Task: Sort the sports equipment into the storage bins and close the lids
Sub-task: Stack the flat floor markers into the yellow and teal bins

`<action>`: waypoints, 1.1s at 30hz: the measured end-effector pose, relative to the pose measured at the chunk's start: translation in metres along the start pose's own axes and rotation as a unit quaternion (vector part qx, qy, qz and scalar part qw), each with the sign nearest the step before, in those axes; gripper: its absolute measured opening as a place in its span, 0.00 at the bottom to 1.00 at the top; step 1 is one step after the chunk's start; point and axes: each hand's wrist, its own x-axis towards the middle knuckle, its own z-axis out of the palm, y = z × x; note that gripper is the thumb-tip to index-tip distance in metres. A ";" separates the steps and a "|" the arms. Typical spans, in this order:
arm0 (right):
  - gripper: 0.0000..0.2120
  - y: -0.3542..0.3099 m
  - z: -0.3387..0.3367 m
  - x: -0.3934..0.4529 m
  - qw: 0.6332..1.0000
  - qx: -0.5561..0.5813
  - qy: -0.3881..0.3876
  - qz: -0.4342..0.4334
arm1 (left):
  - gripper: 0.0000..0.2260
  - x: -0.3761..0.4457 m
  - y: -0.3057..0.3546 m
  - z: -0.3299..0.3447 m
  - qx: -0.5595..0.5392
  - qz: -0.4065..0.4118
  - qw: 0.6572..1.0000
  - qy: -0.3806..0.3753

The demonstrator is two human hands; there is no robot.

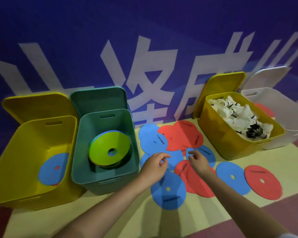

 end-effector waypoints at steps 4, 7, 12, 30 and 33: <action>0.39 0.062 -0.023 0.024 0.972 -0.218 -0.081 0.030 | 0.12 0.015 -0.042 0.049 0.122 -0.120 0.985 -0.021; 0.52 0.091 -0.031 0.029 0.928 -0.337 -0.150 0.045 | 0.16 0.009 -0.069 0.075 0.203 -0.260 0.944 -0.025; 0.49 0.111 -0.031 0.028 0.914 -0.381 -0.141 0.007 | 0.35 -0.012 -0.090 0.113 0.240 -0.366 0.896 0.072; 0.16 0.107 -0.049 0.045 0.864 -0.419 -0.161 -0.227 | 0.31 -0.017 -0.079 0.116 0.053 -0.334 0.933 0.121; 0.13 0.094 -0.055 0.044 0.899 -0.343 -0.207 -0.179 | 0.26 -0.016 -0.069 0.107 -0.012 -0.316 0.940 0.128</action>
